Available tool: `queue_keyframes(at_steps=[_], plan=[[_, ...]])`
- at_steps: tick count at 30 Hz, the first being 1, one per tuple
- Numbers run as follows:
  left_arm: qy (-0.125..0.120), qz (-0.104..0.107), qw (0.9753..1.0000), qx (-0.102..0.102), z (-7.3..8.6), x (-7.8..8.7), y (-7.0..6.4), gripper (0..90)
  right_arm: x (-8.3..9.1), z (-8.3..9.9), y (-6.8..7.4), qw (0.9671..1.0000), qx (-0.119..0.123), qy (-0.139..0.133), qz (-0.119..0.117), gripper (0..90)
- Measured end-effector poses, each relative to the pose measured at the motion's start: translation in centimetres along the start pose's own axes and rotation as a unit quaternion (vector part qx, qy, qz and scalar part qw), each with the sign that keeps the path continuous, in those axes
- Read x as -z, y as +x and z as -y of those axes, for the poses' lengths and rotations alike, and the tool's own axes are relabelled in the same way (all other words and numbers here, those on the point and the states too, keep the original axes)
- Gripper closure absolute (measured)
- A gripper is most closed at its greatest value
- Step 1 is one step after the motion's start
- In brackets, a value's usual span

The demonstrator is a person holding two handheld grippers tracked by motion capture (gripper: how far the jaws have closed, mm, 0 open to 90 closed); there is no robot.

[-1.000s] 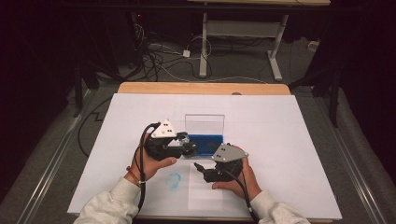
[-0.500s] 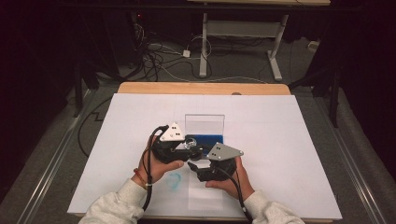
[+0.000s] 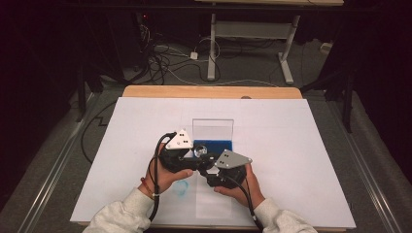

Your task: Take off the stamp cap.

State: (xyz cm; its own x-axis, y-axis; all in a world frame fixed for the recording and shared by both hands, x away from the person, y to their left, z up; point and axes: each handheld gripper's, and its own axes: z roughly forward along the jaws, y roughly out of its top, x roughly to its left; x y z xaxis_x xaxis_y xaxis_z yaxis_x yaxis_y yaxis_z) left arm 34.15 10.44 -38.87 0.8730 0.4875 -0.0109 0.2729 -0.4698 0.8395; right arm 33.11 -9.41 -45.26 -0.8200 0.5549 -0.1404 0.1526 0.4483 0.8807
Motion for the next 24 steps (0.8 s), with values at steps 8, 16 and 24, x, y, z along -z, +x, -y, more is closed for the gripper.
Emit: queue_keyframes(at_steps=[8,16,24], plan=[[0.009,0.002,1.0000,-0.004,0.01,-0.12,-0.22,54.7,0.28,0.00,0.15,0.9999,0.008,0.010,0.002,38.9],[0.013,0.009,0.9998,0.008,0.27,-0.53,-0.20,54.6,0.49,0.07,0.06,0.9991,0.025,0.034,0.003,39.2],[0.036,0.018,0.9989,-0.023,0.16,-0.42,-0.55,54.8,0.68,-0.01,0.42,0.9971,0.051,0.057,0.001,39.4]])
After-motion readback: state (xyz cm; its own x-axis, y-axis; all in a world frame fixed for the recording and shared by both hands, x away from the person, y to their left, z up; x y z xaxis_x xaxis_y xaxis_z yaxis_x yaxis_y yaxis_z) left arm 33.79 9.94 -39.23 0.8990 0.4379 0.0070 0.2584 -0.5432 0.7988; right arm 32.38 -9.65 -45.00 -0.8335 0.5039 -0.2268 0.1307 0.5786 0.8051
